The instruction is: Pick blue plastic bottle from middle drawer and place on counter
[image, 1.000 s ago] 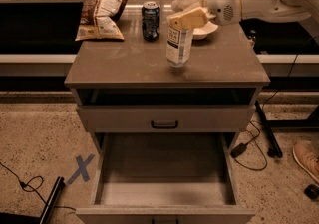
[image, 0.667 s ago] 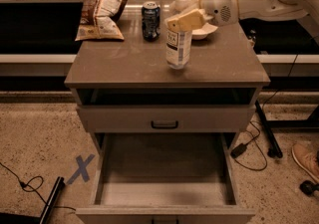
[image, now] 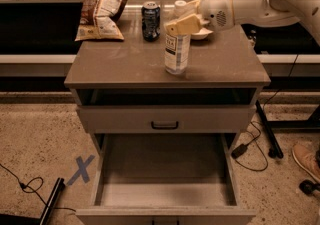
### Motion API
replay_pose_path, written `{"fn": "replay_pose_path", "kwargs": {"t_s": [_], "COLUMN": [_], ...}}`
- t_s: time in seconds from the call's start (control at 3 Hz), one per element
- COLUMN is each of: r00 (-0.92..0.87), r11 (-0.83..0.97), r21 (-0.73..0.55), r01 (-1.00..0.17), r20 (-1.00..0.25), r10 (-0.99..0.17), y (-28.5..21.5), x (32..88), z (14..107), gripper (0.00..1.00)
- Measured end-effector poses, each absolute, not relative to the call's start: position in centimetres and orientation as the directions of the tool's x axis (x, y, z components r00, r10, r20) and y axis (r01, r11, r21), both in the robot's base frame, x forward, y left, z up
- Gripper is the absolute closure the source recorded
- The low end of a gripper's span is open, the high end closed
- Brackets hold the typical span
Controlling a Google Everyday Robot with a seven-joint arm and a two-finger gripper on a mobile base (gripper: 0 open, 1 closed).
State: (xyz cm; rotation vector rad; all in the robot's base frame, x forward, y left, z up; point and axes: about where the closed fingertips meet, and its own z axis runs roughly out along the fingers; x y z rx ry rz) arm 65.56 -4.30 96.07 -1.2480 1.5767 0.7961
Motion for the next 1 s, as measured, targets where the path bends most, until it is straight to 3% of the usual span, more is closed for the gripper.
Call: {"fn": "replay_pose_path", "kwargs": {"t_s": [1.0], "r00": [-0.035], "r11": [0.254], "r21": [-0.059], "r01": [-0.965], "r20": [-0.936], "r10": [-0.352], "y": [-3.36], "x": [65.48], "z": [95.93], "gripper": [0.04]}}
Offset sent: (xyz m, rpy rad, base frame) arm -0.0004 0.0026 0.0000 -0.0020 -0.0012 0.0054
